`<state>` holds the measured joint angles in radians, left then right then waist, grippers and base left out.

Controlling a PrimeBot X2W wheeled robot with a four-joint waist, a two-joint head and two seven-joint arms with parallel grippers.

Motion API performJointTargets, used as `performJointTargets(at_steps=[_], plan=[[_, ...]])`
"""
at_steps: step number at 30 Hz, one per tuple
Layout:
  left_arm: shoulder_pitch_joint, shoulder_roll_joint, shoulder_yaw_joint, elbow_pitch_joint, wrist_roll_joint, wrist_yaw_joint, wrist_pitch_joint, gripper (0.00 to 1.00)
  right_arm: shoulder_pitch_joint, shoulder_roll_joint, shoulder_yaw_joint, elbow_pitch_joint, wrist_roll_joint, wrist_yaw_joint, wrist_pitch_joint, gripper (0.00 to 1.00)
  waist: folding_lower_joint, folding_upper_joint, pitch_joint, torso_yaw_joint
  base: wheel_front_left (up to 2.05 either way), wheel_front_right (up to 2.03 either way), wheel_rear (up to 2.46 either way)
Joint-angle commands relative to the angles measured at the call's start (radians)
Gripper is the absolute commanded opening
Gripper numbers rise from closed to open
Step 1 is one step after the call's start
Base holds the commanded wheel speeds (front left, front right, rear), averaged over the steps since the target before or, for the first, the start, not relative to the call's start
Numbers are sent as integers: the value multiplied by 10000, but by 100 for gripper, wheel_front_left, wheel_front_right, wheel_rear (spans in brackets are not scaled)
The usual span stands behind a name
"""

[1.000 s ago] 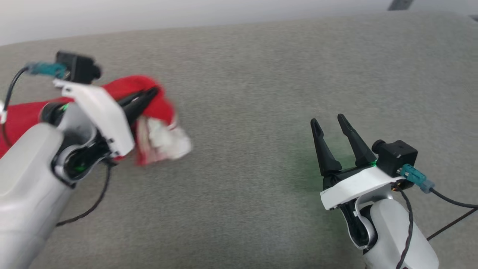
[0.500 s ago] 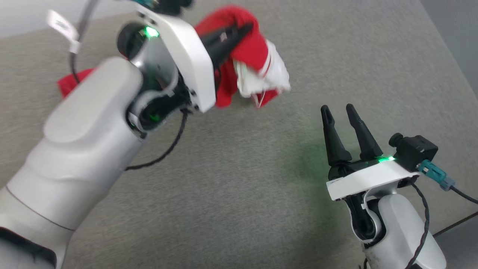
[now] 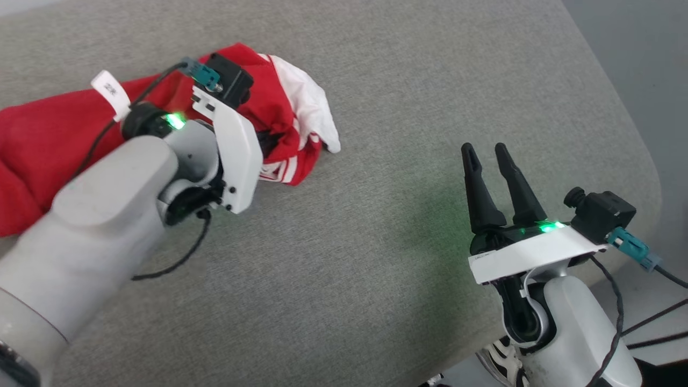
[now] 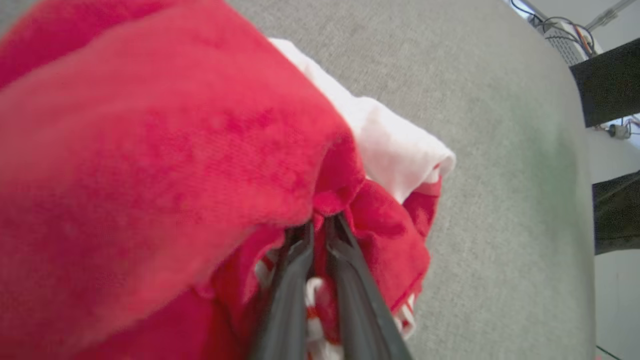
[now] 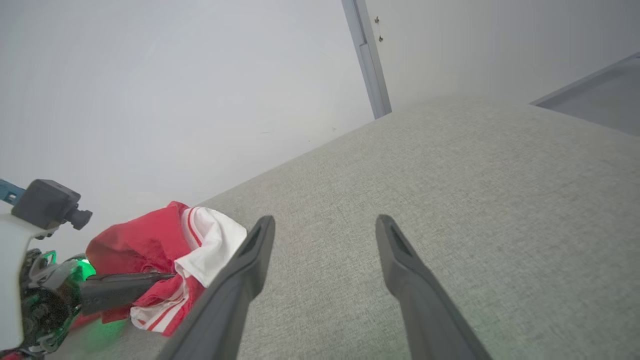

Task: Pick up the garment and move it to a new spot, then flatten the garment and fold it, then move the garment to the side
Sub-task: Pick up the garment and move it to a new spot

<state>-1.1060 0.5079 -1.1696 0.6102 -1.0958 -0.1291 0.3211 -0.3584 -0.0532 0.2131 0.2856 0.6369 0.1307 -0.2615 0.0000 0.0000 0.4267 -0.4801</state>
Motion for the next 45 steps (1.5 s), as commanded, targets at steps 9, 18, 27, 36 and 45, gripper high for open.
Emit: performJointTargets(at_steps=[9,18,27,36,45], plan=[[201,646,-1231,1152,564,79,1569,0,17,20,318,-169,421,1,-52,100,0,0,488,-539,0,0,0],[-327,844,-1237,765,1234,109,703,100,12,18,119,-63,58,1,-52,100,0,0,183,-158,0,0,0],[-601,448,-977,-331,383,4,-1286,100,-20,5,-470,262,-1253,1,-52,100,0,0,-720,1186,0,0,0],[1685,416,-53,-2,-1498,5,-4696,100,396,12,-1298,681,-2981,1,-52,100,0,0,-1884,2915,0,0,0],[4287,111,2281,928,-1800,3,-5872,100,1047,-496,-1753,957,-3574,1,-52,100,0,0,-2925,4249,0,0,0]])
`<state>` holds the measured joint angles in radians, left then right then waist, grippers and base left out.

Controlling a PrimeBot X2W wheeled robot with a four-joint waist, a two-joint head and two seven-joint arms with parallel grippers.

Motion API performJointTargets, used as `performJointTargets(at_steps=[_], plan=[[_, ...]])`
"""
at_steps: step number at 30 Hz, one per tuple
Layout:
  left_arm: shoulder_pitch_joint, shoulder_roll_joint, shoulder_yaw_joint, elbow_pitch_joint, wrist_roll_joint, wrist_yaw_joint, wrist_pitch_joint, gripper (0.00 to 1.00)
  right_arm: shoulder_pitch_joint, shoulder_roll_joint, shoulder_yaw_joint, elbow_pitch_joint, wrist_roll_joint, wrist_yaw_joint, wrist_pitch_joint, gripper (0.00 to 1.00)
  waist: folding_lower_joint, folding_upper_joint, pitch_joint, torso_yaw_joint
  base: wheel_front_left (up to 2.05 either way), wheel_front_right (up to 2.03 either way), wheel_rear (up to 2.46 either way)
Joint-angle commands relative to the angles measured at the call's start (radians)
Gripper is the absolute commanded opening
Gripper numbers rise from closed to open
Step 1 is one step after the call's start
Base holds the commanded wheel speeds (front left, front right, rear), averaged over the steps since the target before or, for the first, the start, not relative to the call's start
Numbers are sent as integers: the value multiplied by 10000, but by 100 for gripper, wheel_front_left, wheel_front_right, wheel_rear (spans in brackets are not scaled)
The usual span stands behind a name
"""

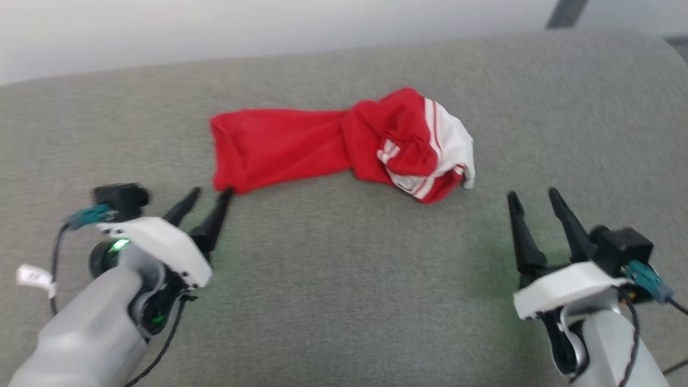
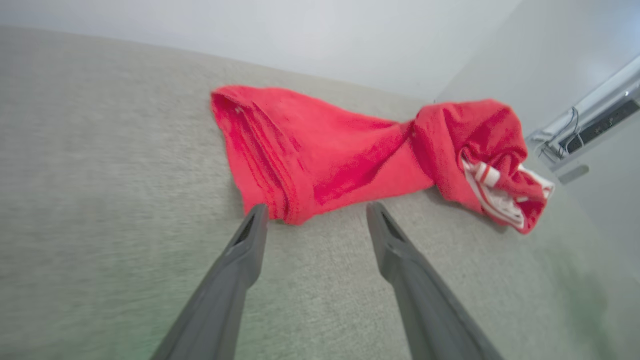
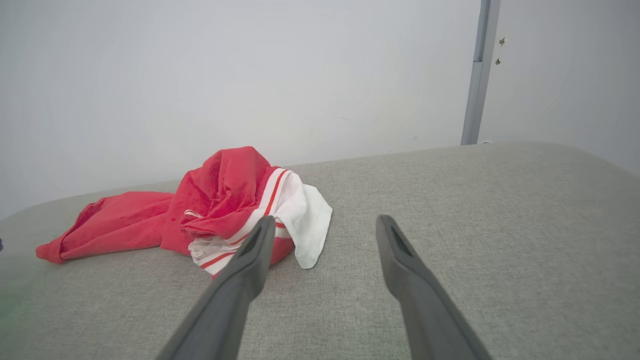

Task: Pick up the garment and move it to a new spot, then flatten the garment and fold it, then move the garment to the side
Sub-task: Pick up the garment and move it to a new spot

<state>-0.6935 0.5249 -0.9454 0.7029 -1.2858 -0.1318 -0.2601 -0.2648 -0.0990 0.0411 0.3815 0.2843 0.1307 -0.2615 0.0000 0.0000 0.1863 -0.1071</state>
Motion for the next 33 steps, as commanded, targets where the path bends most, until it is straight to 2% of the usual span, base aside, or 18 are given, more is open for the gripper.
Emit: performJointTargets(at_steps=[1,5,6,7,8,12,19,22,27,33], plan=[[600,-93,509,18,386,30,-60,100,223,-105,-49,18,-55,1,-52,100,0,0,-640,616,0,0,0],[2057,-274,2229,-104,1643,30,-61,100,543,-350,-304,47,7,1,-52,100,0,0,-1004,939,0,0,0],[2057,-274,2229,-104,1643,30,-61,100,543,-350,-304,47,7,1,-52,100,0,0,-1004,939,0,0,0],[2817,-444,3123,-216,2235,32,-61,100,661,-469,-400,47,29,1,-52,100,0,0,-1143,1056,0,0,0],[2817,-444,3123,-216,2235,32,-61,100,661,-469,-400,47,29,1,-52,100,0,0,-1143,1056,0,0,0],[4076,-767,4635,-720,3653,78,-62,100,815,-612,-572,-4,39,1,-52,100,0,0,-1288,1218,0,0,0],[5936,-1571,7720,-2982,7091,376,-62,100,934,-730,-659,-154,-22,1,-51,100,0,0,-1367,1294,0,0,0],[6516,-2122,8665,-3902,8410,291,-62,100,902,-701,-685,-344,-4,1,-52,100,0,0,-1350,1282,0,0,0],[7003,-2771,9626,-4873,9735,104,-63,100,862,-585,-815,-886,-46,1,-52,100,0,0,-1271,1264,0,0,0],[7007,-3145,9894,-4867,10205,18,-63,100,1063,-462,-882,-1055,-189,1,-52,100,0,0,-1143,1197,0,0,0]])
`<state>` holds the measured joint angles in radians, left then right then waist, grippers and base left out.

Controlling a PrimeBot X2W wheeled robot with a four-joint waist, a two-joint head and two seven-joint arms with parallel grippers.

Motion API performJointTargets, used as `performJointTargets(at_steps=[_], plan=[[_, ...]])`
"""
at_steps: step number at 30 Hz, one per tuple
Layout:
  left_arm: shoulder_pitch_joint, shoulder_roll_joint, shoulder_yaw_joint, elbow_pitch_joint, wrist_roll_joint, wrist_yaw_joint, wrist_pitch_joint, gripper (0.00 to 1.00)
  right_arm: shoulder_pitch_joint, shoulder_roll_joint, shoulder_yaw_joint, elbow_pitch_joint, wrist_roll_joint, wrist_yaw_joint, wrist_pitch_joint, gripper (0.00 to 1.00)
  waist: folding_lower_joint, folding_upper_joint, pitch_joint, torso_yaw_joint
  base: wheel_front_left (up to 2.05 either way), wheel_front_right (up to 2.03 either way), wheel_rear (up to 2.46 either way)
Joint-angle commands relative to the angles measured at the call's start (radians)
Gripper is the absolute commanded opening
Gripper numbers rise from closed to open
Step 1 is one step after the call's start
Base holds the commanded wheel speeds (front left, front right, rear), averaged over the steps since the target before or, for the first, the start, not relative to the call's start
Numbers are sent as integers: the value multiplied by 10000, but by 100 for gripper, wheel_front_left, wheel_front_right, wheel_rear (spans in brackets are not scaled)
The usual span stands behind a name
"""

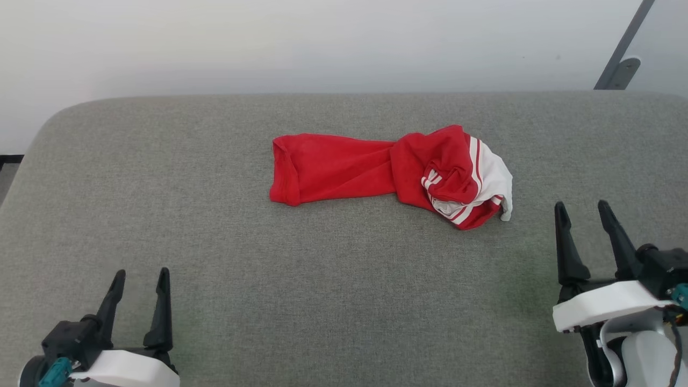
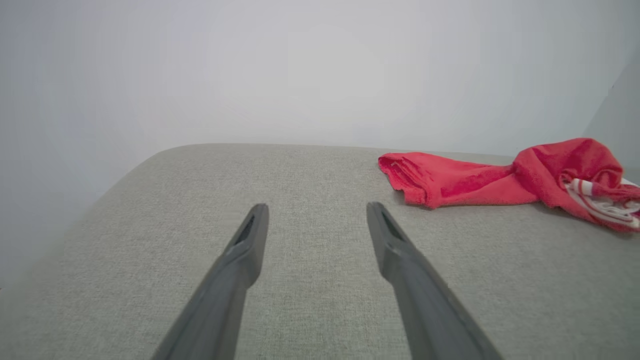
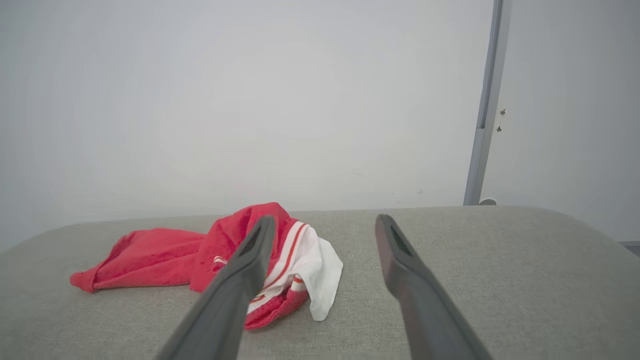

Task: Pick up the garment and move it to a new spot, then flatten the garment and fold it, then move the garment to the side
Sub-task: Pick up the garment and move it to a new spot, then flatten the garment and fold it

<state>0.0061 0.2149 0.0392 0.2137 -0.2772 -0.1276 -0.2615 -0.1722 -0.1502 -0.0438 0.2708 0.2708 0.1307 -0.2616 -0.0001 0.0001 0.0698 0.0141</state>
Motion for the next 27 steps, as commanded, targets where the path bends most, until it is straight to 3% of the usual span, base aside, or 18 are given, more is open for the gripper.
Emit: performJointTargets(at_steps=[1,19,23,27], plan=[[-4,-79,20,83,84,-30,-50,100,146,59,-29,94,-93,1,-50,100,1,-1,38,-26,0,0,0],[-107,-99,-180,22,-414,-43,-50,100,21,161,-15,231,-234,1,-50,100,1,-1,250,-117,0,0,0],[-111,-275,-98,-26,-486,-41,-50,100,-216,-27,-7,638,-118,1,57,100,1,-1,421,-37,0,0,0],[-295,-534,-131,-70,-438,-42,-50,100,-990,-557,38,913,-40,1,911,100,1,-1,823,176,0,0,0]])
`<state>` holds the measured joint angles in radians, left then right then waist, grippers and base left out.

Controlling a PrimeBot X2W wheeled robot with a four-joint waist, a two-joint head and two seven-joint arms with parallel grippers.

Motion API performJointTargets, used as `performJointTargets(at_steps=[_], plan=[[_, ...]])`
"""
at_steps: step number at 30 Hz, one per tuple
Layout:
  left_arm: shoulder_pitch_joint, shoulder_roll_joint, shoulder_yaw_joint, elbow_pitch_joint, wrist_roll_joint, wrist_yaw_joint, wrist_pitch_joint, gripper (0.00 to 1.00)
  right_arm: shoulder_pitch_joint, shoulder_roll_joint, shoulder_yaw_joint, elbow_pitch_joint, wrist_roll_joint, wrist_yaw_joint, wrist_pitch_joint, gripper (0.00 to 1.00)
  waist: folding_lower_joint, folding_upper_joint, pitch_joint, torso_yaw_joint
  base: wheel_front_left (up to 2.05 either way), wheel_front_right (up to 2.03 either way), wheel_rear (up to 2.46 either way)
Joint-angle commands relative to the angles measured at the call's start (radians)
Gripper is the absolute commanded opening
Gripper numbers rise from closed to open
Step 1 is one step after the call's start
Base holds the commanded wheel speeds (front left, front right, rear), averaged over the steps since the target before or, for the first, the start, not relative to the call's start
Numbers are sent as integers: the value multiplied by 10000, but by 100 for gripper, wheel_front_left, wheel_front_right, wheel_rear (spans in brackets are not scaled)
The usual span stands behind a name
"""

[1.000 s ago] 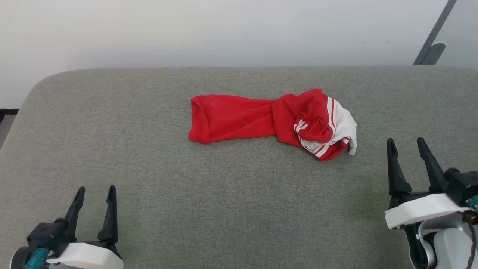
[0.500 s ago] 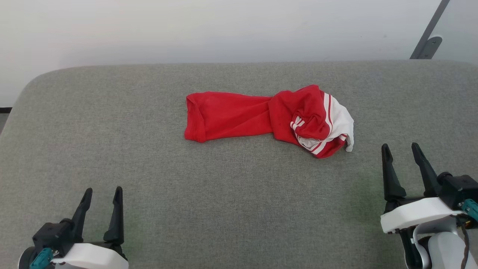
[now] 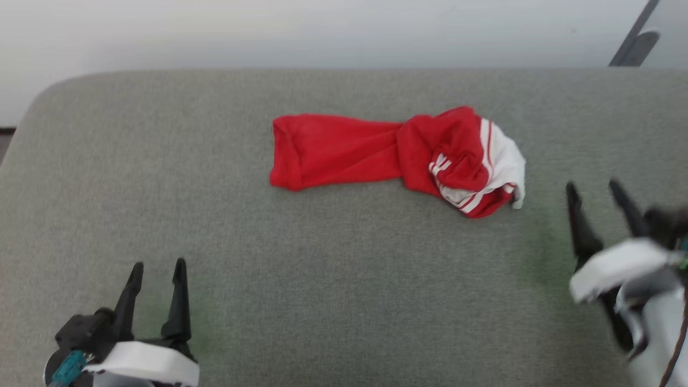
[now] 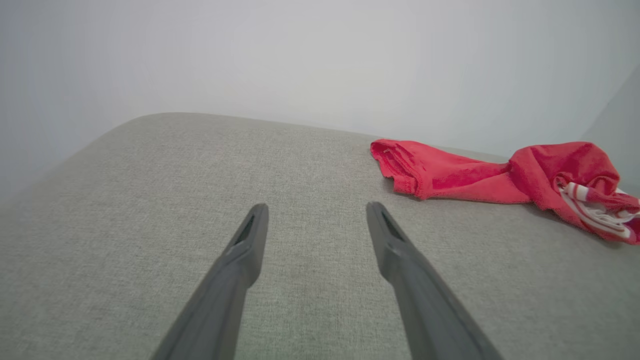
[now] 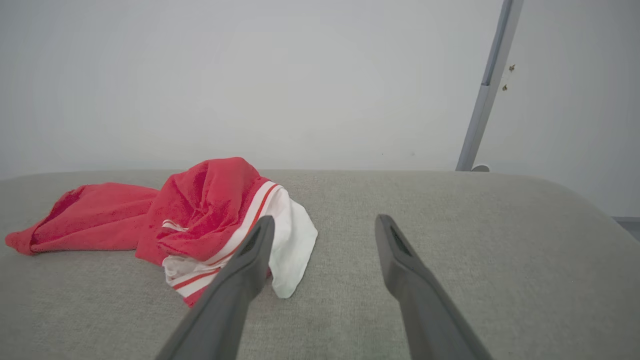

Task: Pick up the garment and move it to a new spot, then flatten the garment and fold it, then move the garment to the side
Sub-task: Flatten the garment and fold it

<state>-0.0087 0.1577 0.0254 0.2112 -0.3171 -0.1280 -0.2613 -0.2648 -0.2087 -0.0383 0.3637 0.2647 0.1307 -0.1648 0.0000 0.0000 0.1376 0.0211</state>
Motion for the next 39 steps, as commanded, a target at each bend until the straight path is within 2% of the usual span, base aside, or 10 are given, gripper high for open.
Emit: performJointTargets(at_steps=[1,9,15,19,23,25,35,39], plan=[[-190,-35,-20,-29,-35,-38,-52,100,-306,-149,25,34,43,1,295,100,0,0,274,166,0,0,0],[-894,-416,-420,231,-213,-31,-52,100,-2620,-1729,946,448,575,1,4801,100,0,0,1460,794,0,0,0],[-1458,-600,-617,415,-286,-31,-53,100,-3601,-2274,1585,777,1313,1,8139,100,0,0,2038,1256,0,0,0],[-1746,-721,-749,484,-343,-31,-54,100,-3811,-2519,1930,811,1783,-1,9616,100,0,0,2344,1463,0,0,0],[-1951,-797,-830,541,-422,-30,-53,100,-3674,-2532,2176,779,2040,1,10337,100,0,0,2571,1607,0,0,0],[-1977,-829,-830,555,-432,-30,-53,100,-3607,-2531,2265,716,2144,2,10343,0,0,0,2611,1619,0,0,0],[-1985,-777,-726,586,-452,-30,-53,100,-3620,-2803,1322,583,2257,-16,9487,0,0,0,2553,1234,0,0,0],[-2016,-694,-771,509,-460,-30,-53,100,-3616,-3019,256,503,2164,-7,8977,0,0,0,2541,974,0,0,0]])
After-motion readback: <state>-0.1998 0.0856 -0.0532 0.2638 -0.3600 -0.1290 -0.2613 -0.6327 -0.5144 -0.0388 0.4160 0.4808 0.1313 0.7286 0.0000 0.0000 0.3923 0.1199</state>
